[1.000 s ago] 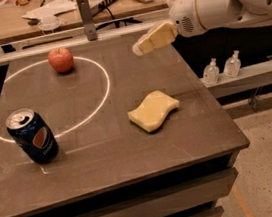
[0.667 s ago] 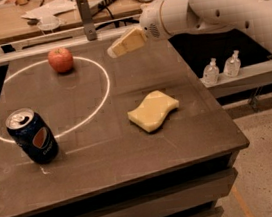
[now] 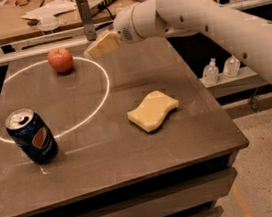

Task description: Move apple near pepsi can

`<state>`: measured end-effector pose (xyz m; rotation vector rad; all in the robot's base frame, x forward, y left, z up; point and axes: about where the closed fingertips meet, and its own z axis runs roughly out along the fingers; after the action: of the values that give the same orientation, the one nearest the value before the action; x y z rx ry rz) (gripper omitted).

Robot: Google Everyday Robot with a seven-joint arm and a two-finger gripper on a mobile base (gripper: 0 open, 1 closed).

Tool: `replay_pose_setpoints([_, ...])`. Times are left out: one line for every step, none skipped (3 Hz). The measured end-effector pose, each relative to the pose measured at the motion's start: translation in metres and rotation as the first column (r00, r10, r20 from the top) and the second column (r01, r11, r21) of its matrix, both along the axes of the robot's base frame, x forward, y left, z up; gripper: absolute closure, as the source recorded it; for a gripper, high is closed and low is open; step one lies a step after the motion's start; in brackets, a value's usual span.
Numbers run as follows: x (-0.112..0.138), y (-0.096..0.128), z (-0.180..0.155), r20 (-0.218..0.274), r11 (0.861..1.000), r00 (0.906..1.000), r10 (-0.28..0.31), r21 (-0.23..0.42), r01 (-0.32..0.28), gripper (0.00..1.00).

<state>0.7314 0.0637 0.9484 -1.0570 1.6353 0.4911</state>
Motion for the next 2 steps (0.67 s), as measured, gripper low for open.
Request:
replay_pose_setpoints([0.018,0.031,-0.011,-0.011,0.999,0.9995,0.03,0.033,-0.03,0.0])
replay_pose_setpoints([0.037,0.058,-0.023,-0.022,0.997,0.998,0.059,0.05,-0.058,0.0])
